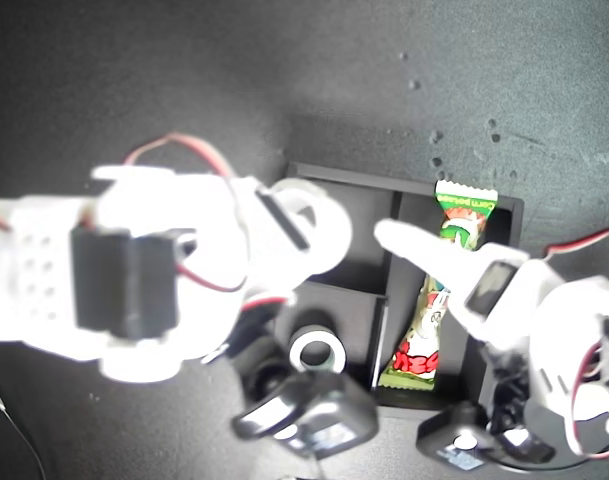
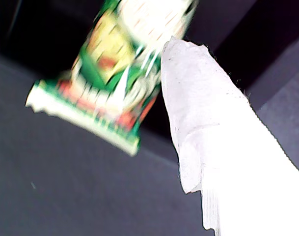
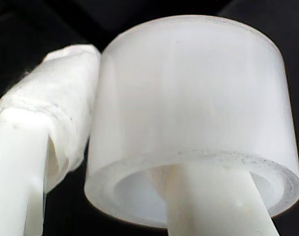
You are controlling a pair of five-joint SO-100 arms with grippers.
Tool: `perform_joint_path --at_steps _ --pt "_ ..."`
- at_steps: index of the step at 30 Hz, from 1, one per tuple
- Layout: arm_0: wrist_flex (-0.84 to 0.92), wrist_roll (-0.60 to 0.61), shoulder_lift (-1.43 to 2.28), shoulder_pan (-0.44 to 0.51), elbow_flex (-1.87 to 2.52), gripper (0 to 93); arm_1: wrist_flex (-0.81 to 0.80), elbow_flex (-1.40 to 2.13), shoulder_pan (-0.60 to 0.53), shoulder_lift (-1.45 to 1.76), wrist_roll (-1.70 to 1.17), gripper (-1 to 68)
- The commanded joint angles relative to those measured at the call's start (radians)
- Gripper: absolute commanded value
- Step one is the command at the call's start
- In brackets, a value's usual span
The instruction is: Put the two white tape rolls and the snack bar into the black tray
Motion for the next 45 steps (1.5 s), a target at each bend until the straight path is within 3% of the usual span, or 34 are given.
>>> perform_joint_path --at_steps 1,3,6,7,9,14,24,32,37,42,45 --pt "0.011 0.017 -0.126 -0.011 -0.169 0.1 0.031 -0.129 0.114 0.072 0.156 38.5" --pt "0.011 0.014 -0.186 -0.012 -0.212 0.1 0.031 -0.225 0.166 0.074 0.227 27.8" --pt "0.011 0.012 -0.247 -0.014 -0.241 0.1 0.031 -0.344 0.198 0.083 0.322 4.1" --pt "0.011 0.012 -0.261 -0.014 -0.242 0.1 0.032 -0.365 0.199 0.094 0.356 -0.1" --pt "0.012 0.008 -0.278 -0.02 -0.23 0.9 0.032 -0.396 0.186 0.12 0.41 -0.4" --pt "0.012 0.006 -0.278 -0.044 -0.23 12.9 0.032 -0.357 0.11 0.164 0.451 -0.7" --pt "0.012 0.008 0.0 -0.078 -0.064 13.2 0.032 -0.253 -0.086 0.239 0.534 -0.7" --pt "0.012 -0.104 0.752 -0.193 0.584 0.1 0.029 0.465 -0.049 0.848 0.779 -0.7" --pt "-0.044 -0.207 1.22 -0.179 1.112 0.1 -0.003 0.959 -0.083 1.118 0.83 -0.6" --pt "-0.245 -0.319 1.718 -0.123 1.763 0.1 -0.371 1.793 -0.048 1.684 0.735 -0.6" --pt "-0.344 -0.364 1.954 -0.087 2.08 0.0 -0.476 2.137 -0.014 1.951 0.672 -0.6"
